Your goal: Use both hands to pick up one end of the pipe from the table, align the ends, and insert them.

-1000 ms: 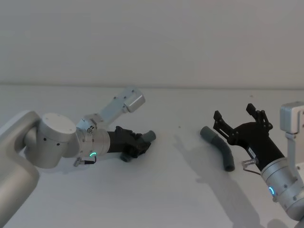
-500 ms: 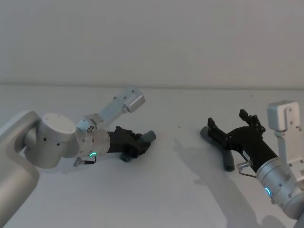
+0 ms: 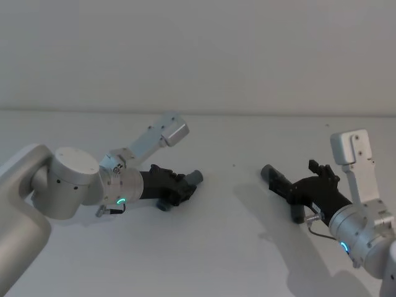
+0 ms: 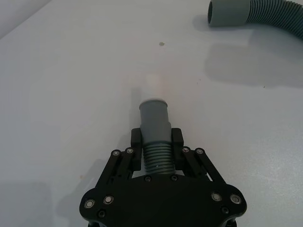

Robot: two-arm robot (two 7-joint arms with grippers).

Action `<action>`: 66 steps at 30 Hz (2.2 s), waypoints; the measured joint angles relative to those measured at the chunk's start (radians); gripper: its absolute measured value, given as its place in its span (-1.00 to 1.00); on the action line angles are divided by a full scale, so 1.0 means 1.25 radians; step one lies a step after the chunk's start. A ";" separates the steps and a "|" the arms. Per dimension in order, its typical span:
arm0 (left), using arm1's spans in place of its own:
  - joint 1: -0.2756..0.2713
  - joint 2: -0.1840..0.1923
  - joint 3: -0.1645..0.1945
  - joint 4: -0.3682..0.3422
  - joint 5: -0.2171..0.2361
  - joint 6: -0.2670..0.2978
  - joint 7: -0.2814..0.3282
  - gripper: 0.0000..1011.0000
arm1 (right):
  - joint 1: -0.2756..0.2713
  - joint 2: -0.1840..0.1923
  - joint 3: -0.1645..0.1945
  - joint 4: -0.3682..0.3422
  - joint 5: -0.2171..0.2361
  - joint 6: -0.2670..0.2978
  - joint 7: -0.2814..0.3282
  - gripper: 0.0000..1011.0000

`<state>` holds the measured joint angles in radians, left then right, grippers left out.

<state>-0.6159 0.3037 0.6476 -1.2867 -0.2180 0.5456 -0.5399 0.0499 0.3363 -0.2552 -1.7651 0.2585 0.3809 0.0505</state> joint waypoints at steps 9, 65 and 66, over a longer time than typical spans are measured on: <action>0.000 0.000 0.000 0.000 0.000 0.000 0.000 -0.31 | 0.035 -0.008 0.010 0.033 0.014 0.096 0.003 0.98; 0.000 0.000 0.000 0.000 0.000 0.000 0.000 -0.31 | 0.087 0.002 0.020 0.111 0.017 0.191 0.104 0.98; 0.000 0.000 0.000 0.000 0.000 0.000 0.000 -0.31 | 0.087 0.001 0.020 0.112 0.017 0.192 0.104 0.98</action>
<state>-0.6159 0.3037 0.6476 -1.2867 -0.2179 0.5455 -0.5397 0.1581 0.3371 -0.2298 -1.6256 0.2795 0.6209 0.1803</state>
